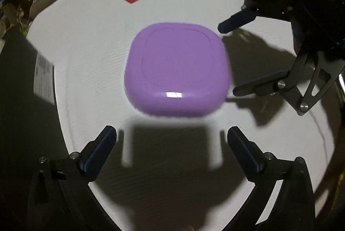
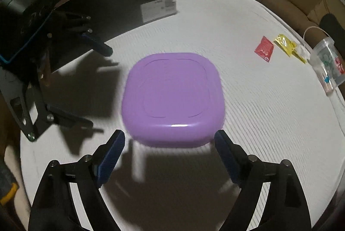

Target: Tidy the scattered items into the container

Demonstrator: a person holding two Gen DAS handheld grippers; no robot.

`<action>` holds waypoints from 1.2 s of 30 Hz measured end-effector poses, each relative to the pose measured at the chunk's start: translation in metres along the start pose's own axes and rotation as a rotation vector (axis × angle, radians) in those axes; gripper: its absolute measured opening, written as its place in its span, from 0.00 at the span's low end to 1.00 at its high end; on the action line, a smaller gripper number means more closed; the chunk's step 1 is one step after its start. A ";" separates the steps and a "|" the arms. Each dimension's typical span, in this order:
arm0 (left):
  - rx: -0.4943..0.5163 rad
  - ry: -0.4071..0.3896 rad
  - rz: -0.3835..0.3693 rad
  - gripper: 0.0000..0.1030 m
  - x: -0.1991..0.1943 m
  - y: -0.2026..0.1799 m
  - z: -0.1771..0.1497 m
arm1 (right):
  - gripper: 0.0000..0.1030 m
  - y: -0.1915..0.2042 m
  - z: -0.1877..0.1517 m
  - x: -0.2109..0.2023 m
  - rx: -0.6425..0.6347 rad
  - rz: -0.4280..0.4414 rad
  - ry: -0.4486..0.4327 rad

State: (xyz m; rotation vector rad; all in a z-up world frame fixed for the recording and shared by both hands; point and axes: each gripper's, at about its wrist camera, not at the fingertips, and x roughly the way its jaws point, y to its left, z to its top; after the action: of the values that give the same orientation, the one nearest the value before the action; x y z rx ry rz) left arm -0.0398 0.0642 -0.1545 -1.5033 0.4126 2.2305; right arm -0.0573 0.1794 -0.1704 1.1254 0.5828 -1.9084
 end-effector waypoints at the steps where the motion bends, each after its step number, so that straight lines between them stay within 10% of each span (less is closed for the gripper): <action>1: -0.002 -0.010 0.004 1.00 0.002 0.002 0.004 | 0.85 -0.005 0.002 0.003 -0.004 -0.006 0.007; 10: -0.123 -0.001 -0.080 0.99 0.024 0.015 0.024 | 0.85 -0.069 0.003 0.007 0.179 0.188 -0.028; 14: -0.068 0.000 -0.038 0.99 0.025 0.008 0.031 | 0.86 -0.088 0.000 0.002 0.247 0.131 -0.045; 18: -0.141 -0.143 -0.004 0.70 -0.010 0.022 0.036 | 0.84 -0.116 -0.001 -0.007 0.368 0.062 -0.128; 20: -0.213 -0.167 -0.053 0.58 -0.018 0.036 0.034 | 0.33 -0.121 0.003 -0.002 0.379 -0.007 -0.104; 22: -0.293 -0.137 -0.094 0.30 -0.017 0.048 0.029 | 0.08 -0.126 0.004 0.006 0.432 -0.069 -0.074; 25: -0.400 -0.112 -0.015 0.00 -0.019 0.062 0.014 | 0.06 -0.132 0.000 0.007 0.482 -0.057 -0.099; 36: -0.408 -0.119 0.046 0.00 -0.013 0.054 0.011 | 0.06 -0.094 0.002 0.009 0.439 -0.126 -0.084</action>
State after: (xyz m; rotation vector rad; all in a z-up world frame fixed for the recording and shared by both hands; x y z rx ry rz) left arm -0.0711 0.0199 -0.1379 -1.5488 -0.0518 2.5354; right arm -0.1387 0.2259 -0.1790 1.2936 0.1921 -2.2493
